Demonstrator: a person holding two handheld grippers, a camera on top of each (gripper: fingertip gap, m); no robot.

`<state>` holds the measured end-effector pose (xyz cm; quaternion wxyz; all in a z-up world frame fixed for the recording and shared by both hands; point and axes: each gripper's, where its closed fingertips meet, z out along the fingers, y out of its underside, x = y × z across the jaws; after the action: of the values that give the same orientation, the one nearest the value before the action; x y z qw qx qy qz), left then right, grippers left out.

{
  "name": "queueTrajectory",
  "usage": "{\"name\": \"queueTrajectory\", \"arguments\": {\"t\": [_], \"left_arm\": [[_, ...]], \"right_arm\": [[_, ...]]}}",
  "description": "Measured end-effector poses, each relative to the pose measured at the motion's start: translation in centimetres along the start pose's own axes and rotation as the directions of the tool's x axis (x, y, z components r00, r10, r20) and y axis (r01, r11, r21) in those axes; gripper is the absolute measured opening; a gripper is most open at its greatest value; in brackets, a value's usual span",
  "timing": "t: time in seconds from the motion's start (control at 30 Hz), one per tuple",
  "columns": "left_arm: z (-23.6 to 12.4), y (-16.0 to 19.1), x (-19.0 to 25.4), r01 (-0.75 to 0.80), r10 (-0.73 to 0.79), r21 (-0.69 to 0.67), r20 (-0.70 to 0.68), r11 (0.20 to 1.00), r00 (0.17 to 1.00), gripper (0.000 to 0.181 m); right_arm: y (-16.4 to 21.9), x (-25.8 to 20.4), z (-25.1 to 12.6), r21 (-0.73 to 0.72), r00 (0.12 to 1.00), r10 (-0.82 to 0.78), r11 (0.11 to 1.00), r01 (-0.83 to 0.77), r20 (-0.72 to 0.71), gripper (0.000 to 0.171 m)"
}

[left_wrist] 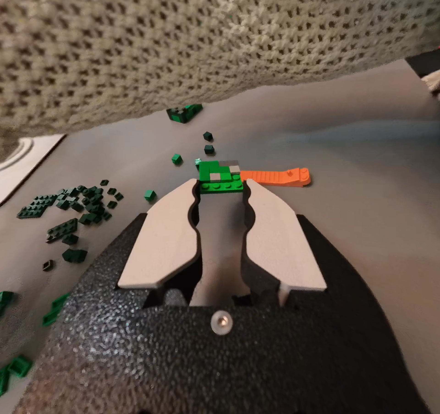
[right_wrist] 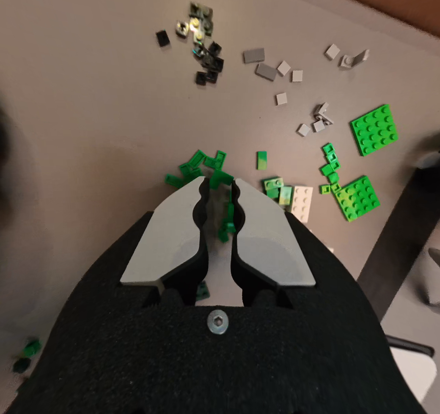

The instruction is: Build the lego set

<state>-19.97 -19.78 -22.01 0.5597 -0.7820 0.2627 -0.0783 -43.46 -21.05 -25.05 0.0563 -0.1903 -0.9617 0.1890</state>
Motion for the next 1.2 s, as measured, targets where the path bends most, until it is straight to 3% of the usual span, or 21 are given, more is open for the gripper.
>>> {"name": "queueTrajectory", "arguments": {"t": [0.13,0.27,0.4,0.63,1.0,1.2], "left_arm": [[-0.2,-0.2,-0.3,0.046,-0.046,0.017,-0.007,0.999,0.999,0.033],[-0.4,-0.3,-0.3,0.103,-0.101,0.031,-0.053,0.994,0.993,0.033],[-0.5,-0.4,-0.1,0.109,-0.106,0.037,-0.073,0.993,0.992,0.033],[-0.3,-0.1,1.0,0.057,-0.056,0.007,-0.125,0.998,0.991,0.033],[-0.3,-0.1,2.0,0.029,-0.028,0.007,-0.182,1.000,0.983,0.033],[-0.3,-0.2,2.1,0.028,-0.026,0.012,-0.191,1.000,0.981,0.033]], "right_arm": [[1.0,-2.8,-4.6,0.128,0.996,0.062,0.990,-0.052,-0.072,0.017],[4.0,-8.3,-9.2,0.267,0.982,0.158,0.955,-0.127,-0.100,0.017],[7.0,-14.7,-11.0,0.325,0.971,0.228,0.926,-0.193,-0.073,0.017],[6.4,-22.7,-9.9,0.353,0.990,0.113,0.932,-0.077,-0.084,0.017],[6.1,-23.7,-7.7,0.153,0.993,-0.082,0.984,0.095,-0.088,0.017],[6.1,-23.6,-7.2,0.118,0.985,-0.138,0.982,0.150,-0.102,0.017]]}}
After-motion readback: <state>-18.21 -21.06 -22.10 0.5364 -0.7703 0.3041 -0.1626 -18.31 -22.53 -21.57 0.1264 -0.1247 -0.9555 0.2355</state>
